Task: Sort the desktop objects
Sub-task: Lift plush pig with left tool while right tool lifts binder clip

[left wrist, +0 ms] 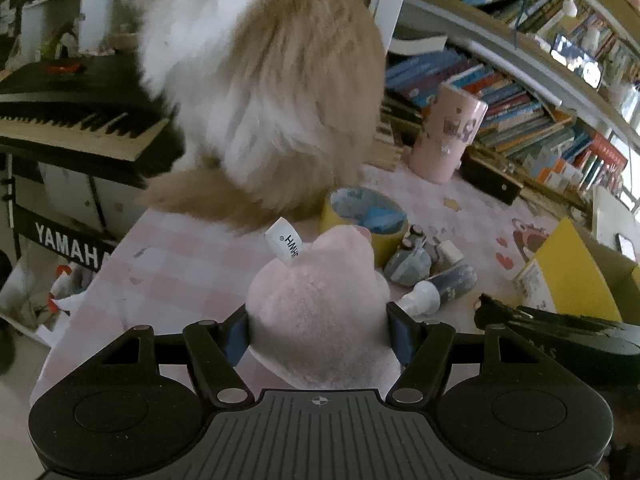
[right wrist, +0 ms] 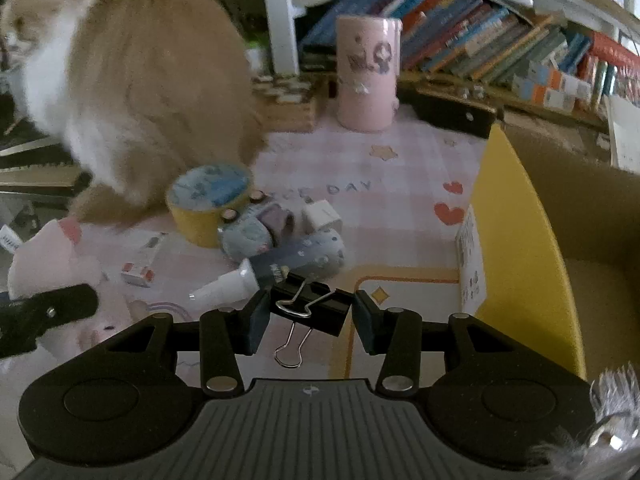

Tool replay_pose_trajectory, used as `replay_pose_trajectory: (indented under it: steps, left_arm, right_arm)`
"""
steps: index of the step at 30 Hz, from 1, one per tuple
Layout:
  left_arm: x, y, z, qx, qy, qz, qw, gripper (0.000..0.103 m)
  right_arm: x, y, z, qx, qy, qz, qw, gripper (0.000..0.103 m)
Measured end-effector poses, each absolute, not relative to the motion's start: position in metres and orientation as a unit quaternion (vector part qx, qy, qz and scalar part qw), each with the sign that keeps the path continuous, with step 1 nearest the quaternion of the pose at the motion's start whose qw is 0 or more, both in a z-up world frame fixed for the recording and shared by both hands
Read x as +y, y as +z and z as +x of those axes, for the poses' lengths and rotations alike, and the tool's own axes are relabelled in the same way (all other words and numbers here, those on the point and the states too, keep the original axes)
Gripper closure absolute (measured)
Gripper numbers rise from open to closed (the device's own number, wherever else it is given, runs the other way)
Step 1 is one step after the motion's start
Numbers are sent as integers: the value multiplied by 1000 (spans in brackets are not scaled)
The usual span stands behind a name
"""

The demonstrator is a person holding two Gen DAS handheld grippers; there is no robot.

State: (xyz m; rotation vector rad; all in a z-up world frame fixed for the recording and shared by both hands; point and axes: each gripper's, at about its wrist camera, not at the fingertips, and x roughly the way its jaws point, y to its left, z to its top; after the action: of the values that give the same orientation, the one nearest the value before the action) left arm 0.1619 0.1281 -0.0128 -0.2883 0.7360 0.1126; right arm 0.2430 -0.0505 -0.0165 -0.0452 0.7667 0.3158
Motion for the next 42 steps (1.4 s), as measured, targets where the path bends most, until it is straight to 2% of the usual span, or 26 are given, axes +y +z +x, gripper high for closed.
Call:
replay_pose_trajectory:
  steps: [6, 17, 42]
  left_arm:
    - [130, 2, 137, 325, 52, -151, 932, 35]
    - [140, 13, 94, 311, 3, -152, 938, 35]
    - [138, 10, -14, 318, -67, -126, 937, 35]
  right_arm:
    - [-51, 1, 214, 345, 182, -27, 920, 61]
    - [-51, 17, 150, 325, 150, -11, 933, 61]
    - [-55, 5, 10, 346, 97, 36, 932, 60]
